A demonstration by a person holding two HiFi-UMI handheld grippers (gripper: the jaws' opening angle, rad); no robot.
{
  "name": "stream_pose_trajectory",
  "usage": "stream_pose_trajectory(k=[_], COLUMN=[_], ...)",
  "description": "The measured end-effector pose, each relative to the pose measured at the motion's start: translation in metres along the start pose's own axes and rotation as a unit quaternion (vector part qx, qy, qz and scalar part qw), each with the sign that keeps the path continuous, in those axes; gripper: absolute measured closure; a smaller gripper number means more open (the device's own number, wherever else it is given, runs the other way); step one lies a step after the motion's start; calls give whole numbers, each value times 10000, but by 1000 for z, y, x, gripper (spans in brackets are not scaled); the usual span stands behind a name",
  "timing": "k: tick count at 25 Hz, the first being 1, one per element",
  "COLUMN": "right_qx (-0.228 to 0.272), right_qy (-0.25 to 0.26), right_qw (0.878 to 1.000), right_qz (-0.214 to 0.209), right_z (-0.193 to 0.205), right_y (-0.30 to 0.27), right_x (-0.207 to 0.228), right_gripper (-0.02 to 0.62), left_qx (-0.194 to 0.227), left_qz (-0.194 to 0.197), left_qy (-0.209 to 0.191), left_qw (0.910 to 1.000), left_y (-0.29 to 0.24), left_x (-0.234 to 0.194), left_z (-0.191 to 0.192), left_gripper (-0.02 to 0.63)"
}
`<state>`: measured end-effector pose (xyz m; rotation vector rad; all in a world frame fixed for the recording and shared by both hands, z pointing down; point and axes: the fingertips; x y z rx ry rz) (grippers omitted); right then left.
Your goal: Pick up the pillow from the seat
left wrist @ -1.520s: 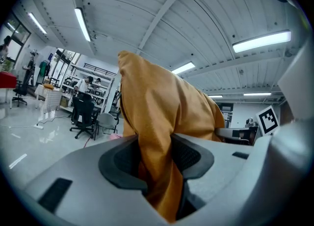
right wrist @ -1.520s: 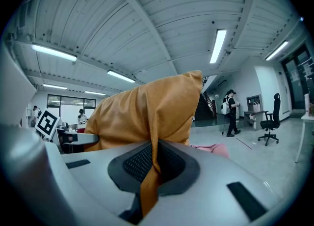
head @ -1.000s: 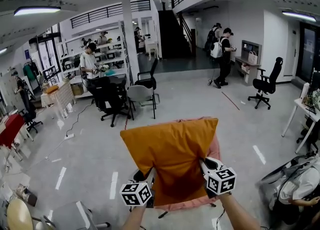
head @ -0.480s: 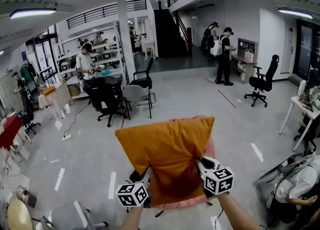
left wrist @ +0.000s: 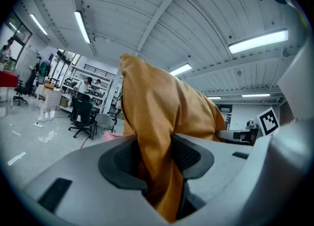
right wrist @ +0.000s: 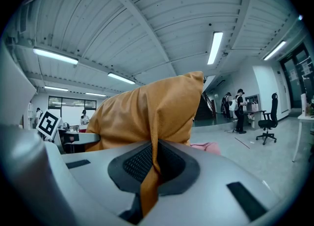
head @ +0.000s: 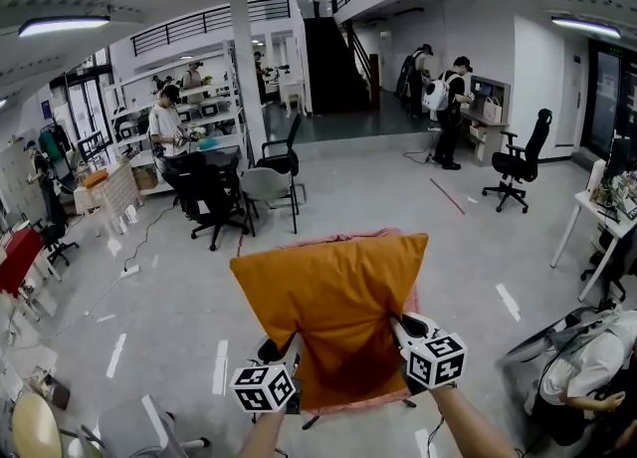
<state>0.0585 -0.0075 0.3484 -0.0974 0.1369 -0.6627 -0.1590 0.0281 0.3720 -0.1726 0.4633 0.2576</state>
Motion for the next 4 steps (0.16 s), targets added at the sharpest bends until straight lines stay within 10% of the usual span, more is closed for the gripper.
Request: stream_pose_trajectory(k=[4], right_qx=[14], right_qy=[-29], right_qw=[10000], right_qz=[-6], right_z=[-6], right_y=[8], right_x=[4], right_gripper=[569], left_qx=[5], left_qz=[4], left_qy=[2], left_qw=[10000], left_y=[1], left_x=[10], left_z=[-4], left_gripper=[430])
Point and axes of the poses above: the fingertips, and each gripper's own axes: y backward along the fingers, x to its right, z out of its underside, and after that the axes turned 12 degrees about y, right-handed
